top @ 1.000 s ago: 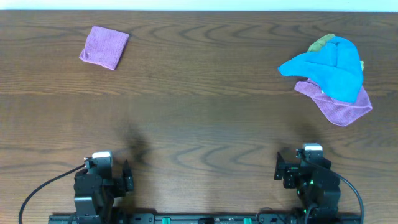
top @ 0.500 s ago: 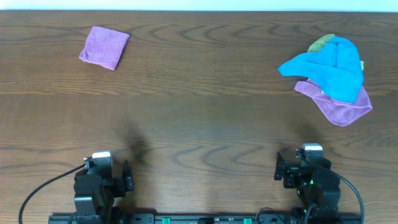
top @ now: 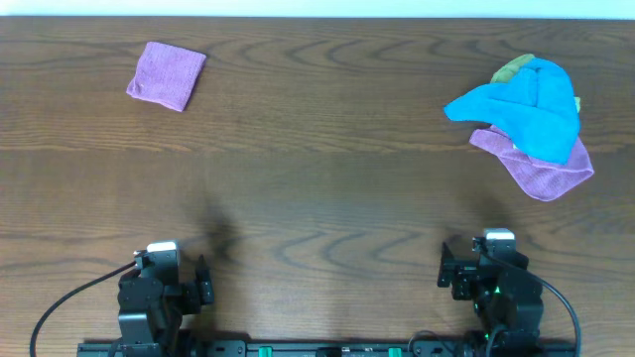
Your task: Fold the cloth
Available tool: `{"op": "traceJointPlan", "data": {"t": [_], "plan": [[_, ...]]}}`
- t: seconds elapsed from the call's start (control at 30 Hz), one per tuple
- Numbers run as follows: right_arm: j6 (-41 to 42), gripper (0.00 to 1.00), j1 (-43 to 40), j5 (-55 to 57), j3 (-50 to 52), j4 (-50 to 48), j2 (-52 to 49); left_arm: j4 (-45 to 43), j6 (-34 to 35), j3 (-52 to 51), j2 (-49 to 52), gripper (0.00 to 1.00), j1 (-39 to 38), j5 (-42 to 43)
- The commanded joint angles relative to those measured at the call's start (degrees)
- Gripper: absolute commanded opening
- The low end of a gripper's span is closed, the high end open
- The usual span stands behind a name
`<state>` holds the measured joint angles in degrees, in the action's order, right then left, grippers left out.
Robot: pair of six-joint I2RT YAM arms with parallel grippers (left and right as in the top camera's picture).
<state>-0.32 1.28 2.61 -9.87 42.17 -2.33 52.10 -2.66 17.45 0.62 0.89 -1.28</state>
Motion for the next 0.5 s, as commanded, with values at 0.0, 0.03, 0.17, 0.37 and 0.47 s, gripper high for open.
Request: {"op": "traceJointPlan", "data": {"t": [0.0, 0.03, 0.17, 0.37, 0.47], "plan": [[-0.6, 0.99, -0.6, 0.6, 0.7, 0.0, 0.6, 3.4, -1.2, -0.5, -0.4, 0.95, -0.3, -0.6], [-0.6, 0.99, -0.6, 0.6, 0.7, 0.0, 0.6, 3.4, -1.2, -0.5, -0.4, 0.95, -0.3, -0.6], [-0.6, 0.99, -0.6, 0.6, 0.7, 0.0, 0.6, 3.4, -1.2, -0.5, -0.4, 0.95, -0.3, -0.6], [-0.6, 0.99, -0.6, 0.6, 0.7, 0.0, 0.6, 3.4, -1.2, -0.5, -0.4, 0.95, -0.3, -0.6], [-0.6, 0.99, -0.6, 0.6, 0.7, 0.0, 0.6, 3.4, -1.2, -0.5, -0.4, 0.95, -0.3, -0.6]]}}
